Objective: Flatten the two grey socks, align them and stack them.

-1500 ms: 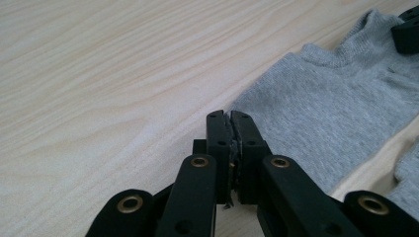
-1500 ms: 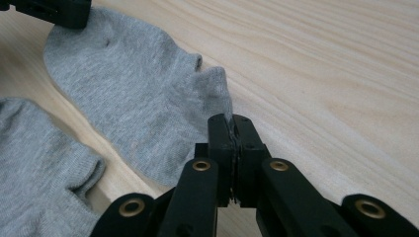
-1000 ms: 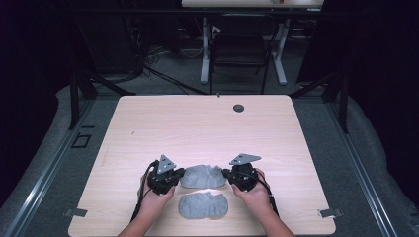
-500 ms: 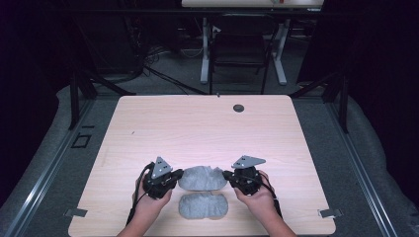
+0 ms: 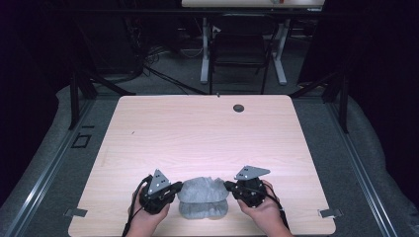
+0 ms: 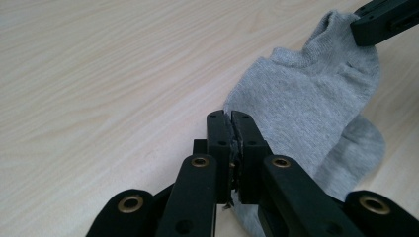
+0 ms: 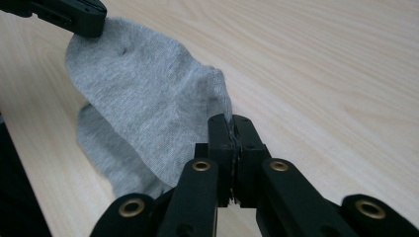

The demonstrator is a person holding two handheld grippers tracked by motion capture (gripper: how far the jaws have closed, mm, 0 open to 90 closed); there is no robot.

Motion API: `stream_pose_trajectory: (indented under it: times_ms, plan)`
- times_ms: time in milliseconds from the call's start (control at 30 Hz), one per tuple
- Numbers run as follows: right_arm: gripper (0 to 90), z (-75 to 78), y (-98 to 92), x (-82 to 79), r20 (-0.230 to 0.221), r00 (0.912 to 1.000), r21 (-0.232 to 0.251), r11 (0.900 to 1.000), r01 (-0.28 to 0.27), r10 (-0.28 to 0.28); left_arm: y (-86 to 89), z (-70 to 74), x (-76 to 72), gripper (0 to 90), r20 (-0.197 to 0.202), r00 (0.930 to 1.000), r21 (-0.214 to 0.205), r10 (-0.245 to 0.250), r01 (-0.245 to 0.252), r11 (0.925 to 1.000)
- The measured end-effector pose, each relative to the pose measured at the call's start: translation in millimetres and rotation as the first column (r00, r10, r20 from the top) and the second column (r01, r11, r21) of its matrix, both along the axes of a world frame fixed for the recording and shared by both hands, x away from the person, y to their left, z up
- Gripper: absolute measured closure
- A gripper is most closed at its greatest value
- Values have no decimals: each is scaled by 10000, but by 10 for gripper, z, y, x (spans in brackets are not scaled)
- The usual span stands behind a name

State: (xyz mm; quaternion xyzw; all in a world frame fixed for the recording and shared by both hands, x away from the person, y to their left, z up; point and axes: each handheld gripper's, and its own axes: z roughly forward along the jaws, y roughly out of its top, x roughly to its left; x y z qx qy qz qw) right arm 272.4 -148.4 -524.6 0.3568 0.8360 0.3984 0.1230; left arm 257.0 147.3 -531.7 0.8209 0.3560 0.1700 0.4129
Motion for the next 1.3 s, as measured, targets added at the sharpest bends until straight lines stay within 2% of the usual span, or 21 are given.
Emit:
stream_pose_trajectory:
  times_ms: [167,367,667,833,900,967,1033,1067,1167,1233,1300]
  plan:
    - [883,-40,10,-91,-215,9997,-66,9999,-130,129,13,-52,-102,879,-155,9999,87,-65,67,9999]
    - [883,-78,16,-177,-419,9988,-168,9995,-278,271,28,-97,-138,879,-265,9996,116,-117,120,9999]
    - [883,-172,7,-197,-674,9975,-181,9996,-233,220,-22,-223,-143,879,-619,9978,361,-226,249,9990]
    - [882,-248,0,-188,-902,9957,-467,9985,-271,228,-44,-292,-133,879,-669,9974,664,-256,300,9973]
    - [876,-276,3,-182,-991,9949,-534,9982,-262,208,-44,-311,-127,876,-701,9973,592,-203,244,9979]
    - [854,-284,-1,-180,-964,9951,-551,9981,-261,207,-27,-306,-117,867,-648,9977,555,-214,250,9981]
    - [808,-266,-15,-188,-750,9972,-393,9992,-108,78,-10,-279,-118,846,-549,9984,389,-149,171,9991]
    - [804,-245,-30,-191,-696,9976,-282,9996,-57,37,-2,-260,-121,838,-491,9988,230,-67,78,9997]
    - [803,-188,-55,-211,-378,9993,72,10000,-25,27,10,-182,-141,826,-313,9992,-215,-230,223,9995]
    - [818,-173,-35,-236,-224,9996,240,9996,-178,183,-3,-149,-162,834,-183,9991,-216,-383,379,9990]
    - [831,-183,14,-255,-179,9992,157,9992,-366,369,-36,-158,-177,854,-199,9985,-72,-508,507,9987]
